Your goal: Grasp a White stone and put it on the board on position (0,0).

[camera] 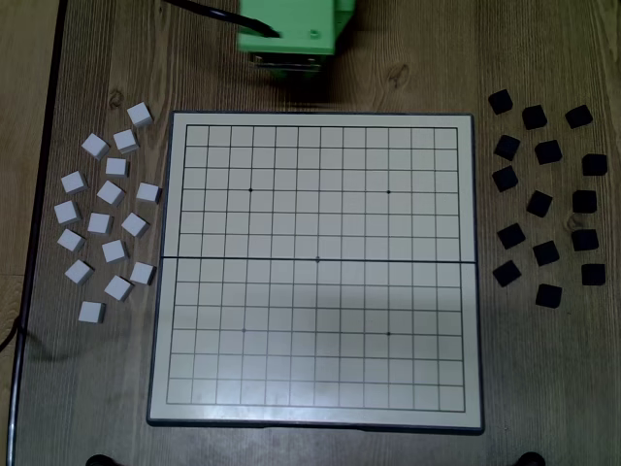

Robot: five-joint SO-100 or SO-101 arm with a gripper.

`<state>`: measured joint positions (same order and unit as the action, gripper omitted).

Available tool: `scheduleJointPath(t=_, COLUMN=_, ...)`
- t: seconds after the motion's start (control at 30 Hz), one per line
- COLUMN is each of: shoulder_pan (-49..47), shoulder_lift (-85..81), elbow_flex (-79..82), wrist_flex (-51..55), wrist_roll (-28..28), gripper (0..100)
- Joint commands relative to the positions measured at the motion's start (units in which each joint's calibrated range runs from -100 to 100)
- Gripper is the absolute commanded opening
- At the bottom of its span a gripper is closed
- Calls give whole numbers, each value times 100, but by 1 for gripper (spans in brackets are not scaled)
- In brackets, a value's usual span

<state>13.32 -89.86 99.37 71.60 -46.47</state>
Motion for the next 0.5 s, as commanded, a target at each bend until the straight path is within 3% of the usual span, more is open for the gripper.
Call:
scheduleJointPath(t=0.0, shoulder_pan=530, shoulder_lift=63, elbow_flex=53, wrist_flex=393, wrist_roll=186, gripper=9)
scheduleJointPath(t=0.33, shoulder_pan=412, shoulder_lift=63, elbow_flex=53, wrist_flex=393, wrist_roll=269, gripper=7)
scheduleJointPath(t=0.47, shoulder_pan=949, shoulder_lift=80, elbow_flex=53, wrist_flex=393, wrist_roll=210, gripper=6)
